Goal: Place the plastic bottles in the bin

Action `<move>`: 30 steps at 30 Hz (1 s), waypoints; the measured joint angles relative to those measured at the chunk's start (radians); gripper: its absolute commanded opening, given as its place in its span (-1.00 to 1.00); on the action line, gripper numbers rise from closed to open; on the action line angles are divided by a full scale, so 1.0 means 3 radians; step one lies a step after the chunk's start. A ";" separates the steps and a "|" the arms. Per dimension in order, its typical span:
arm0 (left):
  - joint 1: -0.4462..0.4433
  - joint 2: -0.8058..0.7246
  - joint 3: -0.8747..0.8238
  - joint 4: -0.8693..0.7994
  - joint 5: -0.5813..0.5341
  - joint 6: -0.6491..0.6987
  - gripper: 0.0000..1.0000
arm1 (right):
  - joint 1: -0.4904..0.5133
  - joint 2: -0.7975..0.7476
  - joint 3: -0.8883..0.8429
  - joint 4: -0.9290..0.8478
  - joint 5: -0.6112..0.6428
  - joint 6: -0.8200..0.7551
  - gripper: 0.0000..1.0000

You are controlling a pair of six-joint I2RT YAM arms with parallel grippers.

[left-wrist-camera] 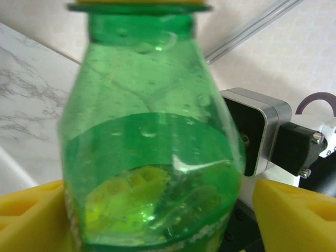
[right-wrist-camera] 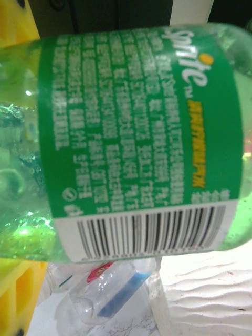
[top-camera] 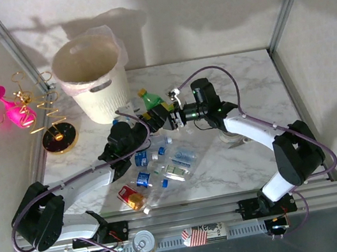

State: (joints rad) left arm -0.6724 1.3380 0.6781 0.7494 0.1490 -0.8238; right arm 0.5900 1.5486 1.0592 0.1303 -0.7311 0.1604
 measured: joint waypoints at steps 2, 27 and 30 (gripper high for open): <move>0.0004 0.0000 0.0000 0.0004 -0.0039 -0.0022 0.33 | 0.0000 0.0004 0.0017 -0.0001 -0.0011 -0.0038 -0.04; 0.0207 -0.0042 0.0072 -0.0061 -0.0015 -0.0009 -0.10 | 0.0165 0.0055 0.0098 -0.0121 0.0164 -0.0150 0.75; 0.0318 -0.0042 0.0258 -0.0233 0.0008 0.0090 -0.11 | 0.0164 0.0043 0.0088 -0.0114 0.0212 -0.0150 0.78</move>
State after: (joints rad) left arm -0.5770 1.3254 0.7555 0.6796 0.1513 -0.7967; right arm 0.6392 1.5616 1.0855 0.0959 -0.6674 0.1154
